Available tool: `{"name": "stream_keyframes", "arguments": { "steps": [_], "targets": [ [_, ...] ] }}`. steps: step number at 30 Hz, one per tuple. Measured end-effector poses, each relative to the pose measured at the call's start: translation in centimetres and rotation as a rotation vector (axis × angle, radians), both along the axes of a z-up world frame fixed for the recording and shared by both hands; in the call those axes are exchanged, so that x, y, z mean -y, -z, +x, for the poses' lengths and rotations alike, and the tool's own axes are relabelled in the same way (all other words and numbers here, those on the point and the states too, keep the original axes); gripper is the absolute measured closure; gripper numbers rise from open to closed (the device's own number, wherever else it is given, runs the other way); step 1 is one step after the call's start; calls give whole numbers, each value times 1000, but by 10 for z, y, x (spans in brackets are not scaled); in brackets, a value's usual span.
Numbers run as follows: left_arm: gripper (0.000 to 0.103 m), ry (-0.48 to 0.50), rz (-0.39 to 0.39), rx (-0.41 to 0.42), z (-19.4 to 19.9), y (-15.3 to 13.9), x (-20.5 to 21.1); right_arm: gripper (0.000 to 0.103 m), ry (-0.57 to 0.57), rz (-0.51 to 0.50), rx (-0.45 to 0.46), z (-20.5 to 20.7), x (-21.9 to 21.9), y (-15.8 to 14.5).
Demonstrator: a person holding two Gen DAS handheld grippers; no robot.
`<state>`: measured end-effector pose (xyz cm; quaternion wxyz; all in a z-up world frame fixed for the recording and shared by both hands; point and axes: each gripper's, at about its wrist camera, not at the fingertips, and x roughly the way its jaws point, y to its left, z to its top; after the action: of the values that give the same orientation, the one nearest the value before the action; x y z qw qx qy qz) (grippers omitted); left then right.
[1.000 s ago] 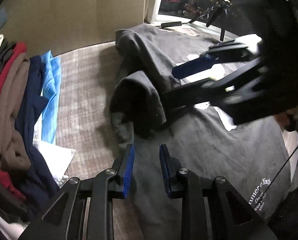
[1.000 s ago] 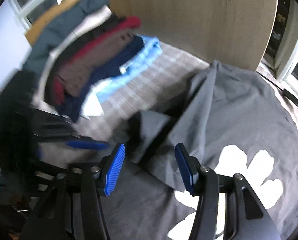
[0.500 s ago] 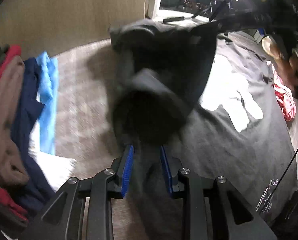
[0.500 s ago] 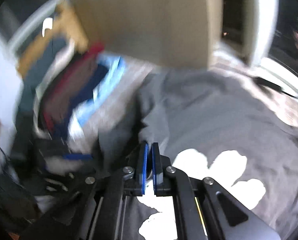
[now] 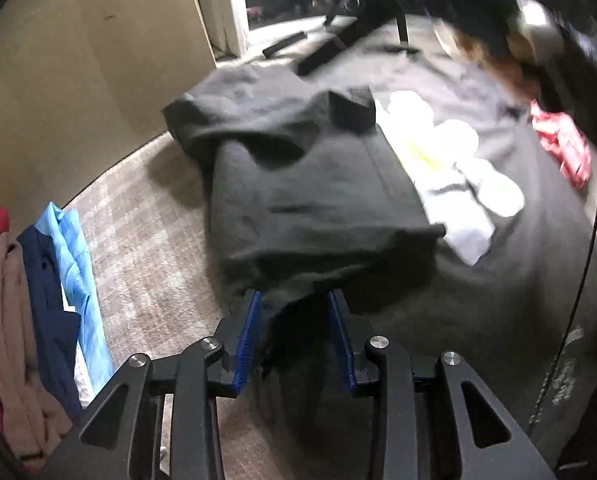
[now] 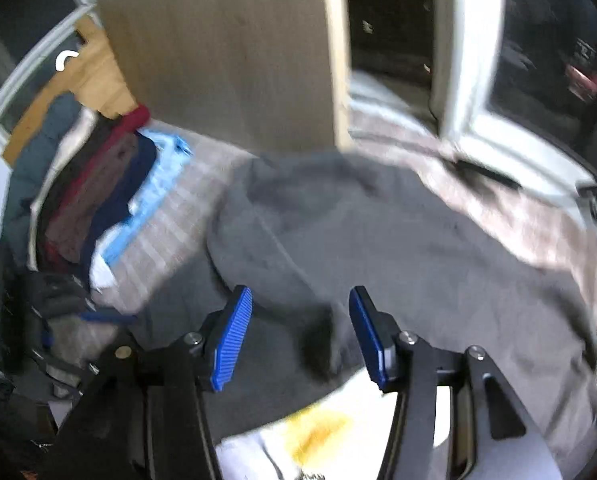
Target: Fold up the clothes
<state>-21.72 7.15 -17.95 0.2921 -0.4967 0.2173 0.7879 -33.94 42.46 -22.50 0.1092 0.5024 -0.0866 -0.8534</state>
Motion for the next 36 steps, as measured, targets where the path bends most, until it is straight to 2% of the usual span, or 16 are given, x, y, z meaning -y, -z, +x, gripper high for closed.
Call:
{"name": "stream_keyframes", "arguments": {
  "steps": [5,7,9,11,14,16,18,20,21,22,23,24,27,33,36],
  "targets": [
    [71,-12,10,-20,-4,3,1,53,-91,-73,20,-50,20,9],
    [80,-20,23,-26,-5,3,5,57,-112,-137,71,-73,26,24],
    [94,-53,51,-33,-3,1,14,99,-130,-146,122,-87,33,36],
    [95,-95,88,-31,-2,-1,26,99,-151,-146,131,-92,38,39],
    [98,-164,142,-11,-5,-4,46,99,-146,-134,80,-100,41,31],
    [98,-182,161,-6,-2,-7,53,99,-120,-161,60,-108,36,28],
    [98,-167,160,-18,-1,-8,53,97,-114,-126,76,-116,39,34],
    [93,-149,146,-36,1,-9,49,94,-115,-115,90,-123,41,40],
    [81,-139,129,-50,2,-8,44,94,-119,-126,95,-125,41,42],
    [74,-129,114,-63,1,-7,40,94,-121,-133,97,-125,42,42],
    [74,-131,112,-64,-1,-5,39,94,-123,-139,98,-126,42,43],
    [74,-138,117,-59,-3,-4,39,94,-125,-145,100,-126,42,43],
    [100,-162,133,-43,-10,2,41,94,-122,-144,91,-126,41,40],
    [100,-260,161,-32,-11,-2,67,94,-79,-72,19,-125,25,16],
    [100,-245,181,-22,-10,-3,67,91,-84,-92,26,-122,20,12]
  ]
}}
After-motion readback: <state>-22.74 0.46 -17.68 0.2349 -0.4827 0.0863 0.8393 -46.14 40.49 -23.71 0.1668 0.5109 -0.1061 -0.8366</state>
